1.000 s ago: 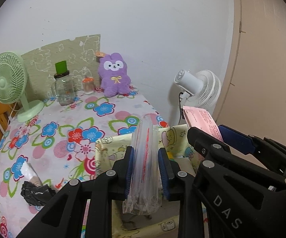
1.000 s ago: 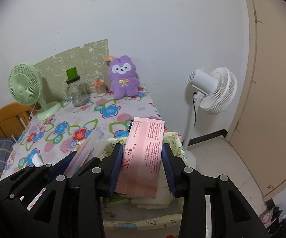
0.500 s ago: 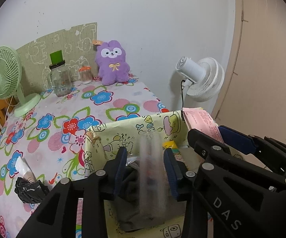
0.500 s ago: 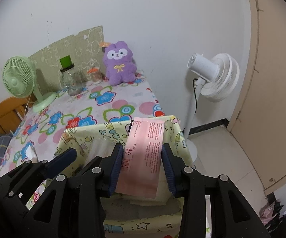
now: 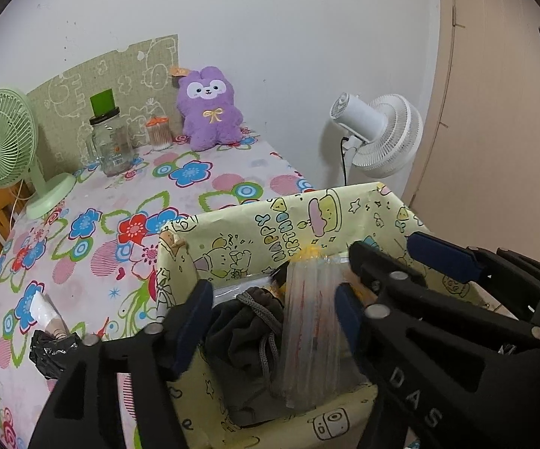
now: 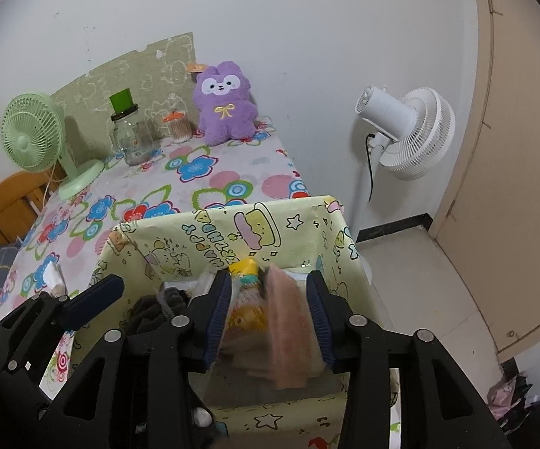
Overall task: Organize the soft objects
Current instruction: 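Open the right tool to drop the pink packet while the left tool releases the bag, then move both tools back from the basket toward the black umbrella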
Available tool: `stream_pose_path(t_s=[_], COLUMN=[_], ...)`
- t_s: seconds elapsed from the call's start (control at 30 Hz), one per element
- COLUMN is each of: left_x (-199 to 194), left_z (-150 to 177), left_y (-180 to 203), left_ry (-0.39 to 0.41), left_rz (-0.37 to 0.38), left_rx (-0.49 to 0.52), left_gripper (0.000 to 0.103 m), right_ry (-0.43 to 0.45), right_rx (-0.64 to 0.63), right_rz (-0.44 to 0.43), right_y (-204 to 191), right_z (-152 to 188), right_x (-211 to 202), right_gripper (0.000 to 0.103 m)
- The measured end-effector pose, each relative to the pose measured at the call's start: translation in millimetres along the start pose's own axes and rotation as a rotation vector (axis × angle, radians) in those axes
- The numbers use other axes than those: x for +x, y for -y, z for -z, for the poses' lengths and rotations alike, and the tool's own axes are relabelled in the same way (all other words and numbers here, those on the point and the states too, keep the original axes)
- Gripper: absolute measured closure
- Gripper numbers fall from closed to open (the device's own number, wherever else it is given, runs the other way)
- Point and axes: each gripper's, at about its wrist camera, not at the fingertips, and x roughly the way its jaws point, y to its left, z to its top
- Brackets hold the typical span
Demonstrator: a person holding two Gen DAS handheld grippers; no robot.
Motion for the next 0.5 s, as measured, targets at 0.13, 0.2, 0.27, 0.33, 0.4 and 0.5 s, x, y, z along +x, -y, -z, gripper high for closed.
stream_pose_path(t_s=[0.13,0.2,0.27,0.33,0.4,0.5], left_x=[-4.9,-7.9,-11.7,-17.7,-23.0,-30.2], left_z=[-0.8,-0.5,0.1,0.9,1.1,1.7], left_y=[-2.8,-4.8,-5.0,-6.1,-6.9,-8.3], left_ry=[0.007,0.007,0.015,0.03,0.038,0.043], left_rz=[-0.018,-0.018,-0.012,-0.003,-0.003,0.002], left_rx=[-0.006,-0.012,-0.01,-0.01,-0.007,0.003], left_gripper=[0.025,0.023,0.015,0.013,0.011,0.009], right_ry=[0.02,0.027,0.035,0.052,0.063,0.075], right_rx=[-0.01,-0.013,-0.019,-0.021,-0.023,-0.03], right_rz=[0.002,0.001,0.0,-0.002,-0.001,0.009], right_y=[-2.2,-3.8,-5.9,-9.0,-11.7,-16.1], right_z=[-0.1,0.1,0.3,0.5,0.4,0.2], right_x=[-7.7,-11.9,-16.3,-22.0,-27.2,-34.8], right_gripper=[0.042,0.039,0.03,0.025,0.023,0.021])
